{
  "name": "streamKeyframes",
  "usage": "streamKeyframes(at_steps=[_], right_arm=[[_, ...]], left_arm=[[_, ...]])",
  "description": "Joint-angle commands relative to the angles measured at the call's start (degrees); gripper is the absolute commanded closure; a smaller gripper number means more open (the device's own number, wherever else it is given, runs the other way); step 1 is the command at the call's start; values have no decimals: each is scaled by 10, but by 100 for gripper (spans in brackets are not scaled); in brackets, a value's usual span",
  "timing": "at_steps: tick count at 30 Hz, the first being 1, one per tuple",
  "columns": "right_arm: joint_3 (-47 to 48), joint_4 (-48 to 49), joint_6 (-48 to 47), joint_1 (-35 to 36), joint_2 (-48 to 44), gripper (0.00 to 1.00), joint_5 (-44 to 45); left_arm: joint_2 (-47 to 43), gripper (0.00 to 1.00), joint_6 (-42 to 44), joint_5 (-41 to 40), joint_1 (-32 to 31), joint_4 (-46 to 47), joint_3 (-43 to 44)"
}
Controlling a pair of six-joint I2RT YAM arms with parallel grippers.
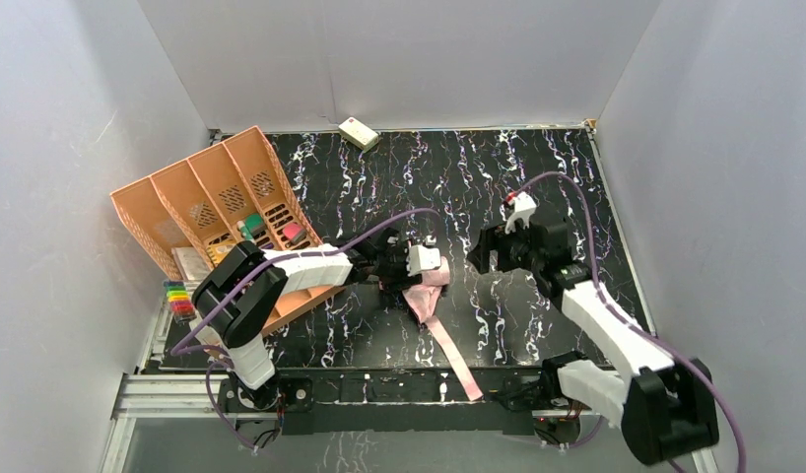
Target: Put away the umbrella
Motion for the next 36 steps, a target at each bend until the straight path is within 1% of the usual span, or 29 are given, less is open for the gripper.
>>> streamKeyframes(at_steps=[1,4,6,9,11,14,20,24,28,31,36], right_arm=[[113,24,-34,-20,150,10,-190],[158,32,-71,-20,218,8,-228],[193,-1,-106,-19,257,7,-257],[239,-53,-165,-15,310,5,-272],[262,-76,-200,-15,337,4,-279],[285,-104,-248,-13,371,4,-299],[329,-165,-334,8,430,4,-365],[358,-207,-383,34,466,4,-366],[382,-248,-412,51,495,6,-367],[387,-278,-424,57,510,7,-350],[379,-295,-422,70,523,12,-308]], left_arm=[[4,100,42,-121,-32,26,-40],[5,100,50,-143,-43,49,-52],[6,100,56,-157,-50,61,-60],[6,100,69,-176,-60,81,-73],[4,100,75,-181,-66,101,-87],[4,100,81,-220,-76,129,-106],[9,100,89,-226,-90,144,-122],[11,100,95,-231,-94,145,-123],[7,100,99,-231,-95,150,-130],[4,100,101,-232,-96,152,-134],[5,100,105,-233,-95,152,-135]])
